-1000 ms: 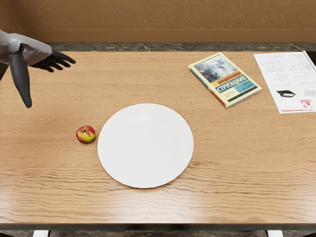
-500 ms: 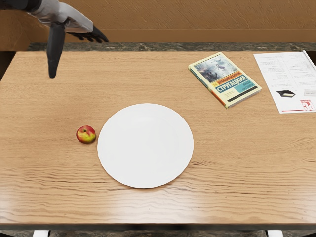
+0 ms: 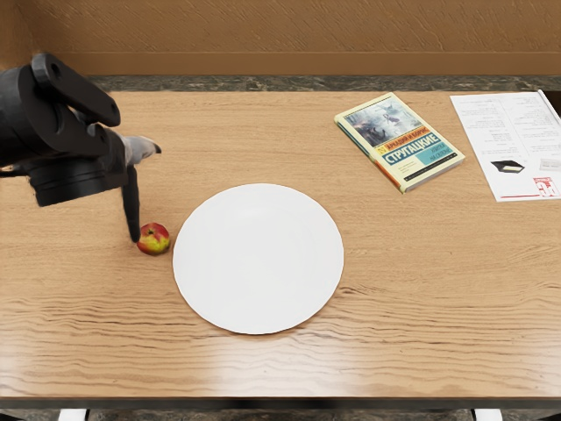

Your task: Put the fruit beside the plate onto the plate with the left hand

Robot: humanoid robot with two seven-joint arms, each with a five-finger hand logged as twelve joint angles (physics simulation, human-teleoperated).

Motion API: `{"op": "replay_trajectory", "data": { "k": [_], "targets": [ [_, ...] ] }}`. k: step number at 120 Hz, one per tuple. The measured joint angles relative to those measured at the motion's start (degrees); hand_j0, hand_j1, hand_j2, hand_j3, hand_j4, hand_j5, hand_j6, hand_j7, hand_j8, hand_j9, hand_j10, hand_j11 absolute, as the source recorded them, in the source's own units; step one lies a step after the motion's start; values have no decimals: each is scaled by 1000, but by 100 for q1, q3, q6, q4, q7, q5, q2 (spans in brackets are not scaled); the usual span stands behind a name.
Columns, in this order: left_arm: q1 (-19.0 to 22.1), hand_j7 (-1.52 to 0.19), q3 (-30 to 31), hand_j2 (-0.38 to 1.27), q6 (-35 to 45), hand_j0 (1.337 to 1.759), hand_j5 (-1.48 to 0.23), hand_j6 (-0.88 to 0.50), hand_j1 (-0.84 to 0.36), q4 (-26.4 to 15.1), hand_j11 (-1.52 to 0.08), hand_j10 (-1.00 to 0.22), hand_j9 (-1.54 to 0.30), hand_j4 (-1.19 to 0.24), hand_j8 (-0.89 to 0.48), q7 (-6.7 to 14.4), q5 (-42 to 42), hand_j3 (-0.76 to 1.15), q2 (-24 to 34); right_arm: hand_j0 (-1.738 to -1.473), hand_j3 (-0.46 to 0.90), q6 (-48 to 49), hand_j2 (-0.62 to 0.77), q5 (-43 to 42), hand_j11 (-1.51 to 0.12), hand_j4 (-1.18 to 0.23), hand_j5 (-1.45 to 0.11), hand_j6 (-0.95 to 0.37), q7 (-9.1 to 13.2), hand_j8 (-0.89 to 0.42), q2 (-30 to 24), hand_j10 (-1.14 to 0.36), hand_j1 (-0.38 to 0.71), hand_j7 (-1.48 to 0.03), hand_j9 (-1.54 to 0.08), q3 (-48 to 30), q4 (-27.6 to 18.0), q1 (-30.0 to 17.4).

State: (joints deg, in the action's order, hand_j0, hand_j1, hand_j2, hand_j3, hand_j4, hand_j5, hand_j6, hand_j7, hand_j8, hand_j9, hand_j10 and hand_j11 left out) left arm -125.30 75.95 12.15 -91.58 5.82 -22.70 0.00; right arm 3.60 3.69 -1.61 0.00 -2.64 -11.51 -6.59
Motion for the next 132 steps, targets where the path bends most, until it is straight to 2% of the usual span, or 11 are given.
{"op": "replay_trajectory", "data": {
  "k": [15, 29, 57, 67, 86, 100, 111, 132],
  "targets": [
    [431, -6, -217, 1, 686, 1658, -6, -5, 343, -28, -6, -5, -6, -5, -5, -38, -66, 0, 0, -1658, 0, 0, -3, 0, -20, -15, -20, -15, 0, -15, 0, -15, -331, -20, -20, 0, 0, 0],
    [541, -6, -471, 1, 914, 1658, -6, -5, 344, -63, -6, -4, -6, -4, -4, -108, 33, 0, 0, -1658, 0, 0, -3, 0, -20, -15, -20, -15, 2, -15, 0, -15, -331, -20, -20, 0, 0, 0],
    [777, -6, -360, 1, 388, 1658, -6, -5, 343, -28, -6, -5, -6, -5, -5, -140, 132, 0, 0, -1658, 0, 0, -3, 0, -20, -15, -20, -15, 1, -15, 0, -15, -331, -20, -20, 0, -1, 0],
    [923, -20, -319, 3, 579, 1658, -20, -16, 331, -9, -20, -15, -20, -16, -16, -141, 142, 0, 0, -1658, 0, 0, -3, 0, -20, -15, -20, -15, 0, -15, 0, -15, -331, -20, -20, 0, -1, 0],
    [1144, -177, -292, 27, 1018, 1658, -177, -136, 186, 45, -177, -136, -177, -136, -136, -148, 149, 0, 0, -1658, 0, 0, -3, 0, -20, -15, -20, -15, 0, -15, 0, -15, -331, -20, -20, 0, -1, 0],
    [1144, -277, -338, 43, 1107, 1658, -277, -214, 93, 67, -277, -213, -277, -214, -214, -319, 134, 0, 0, -1658, 0, 0, -3, 0, -20, -15, -20, -15, 1, -15, 0, -15, -331, -20, -20, 0, 0, 0],
    [1010, -325, -408, 50, 1324, 1658, -325, -250, 50, -151, -325, -250, -325, -250, -250, -432, 115, 0, 0, -1658, 0, 0, -3, 0, -20, -15, -20, -15, 0, -15, 0, -15, -331, -20, -20, 0, 0, 0],
    [1095, -373, -537, 58, 2028, 1658, -373, -287, 5, -483, -373, -287, -373, -287, -287, -520, 79, 0, 0, -1658, 0, 0, -3, 0, -20, -15, -20, -15, 1, -15, 0, -15, -331, -20, -20, 0, -1, 0]
  ]
}}
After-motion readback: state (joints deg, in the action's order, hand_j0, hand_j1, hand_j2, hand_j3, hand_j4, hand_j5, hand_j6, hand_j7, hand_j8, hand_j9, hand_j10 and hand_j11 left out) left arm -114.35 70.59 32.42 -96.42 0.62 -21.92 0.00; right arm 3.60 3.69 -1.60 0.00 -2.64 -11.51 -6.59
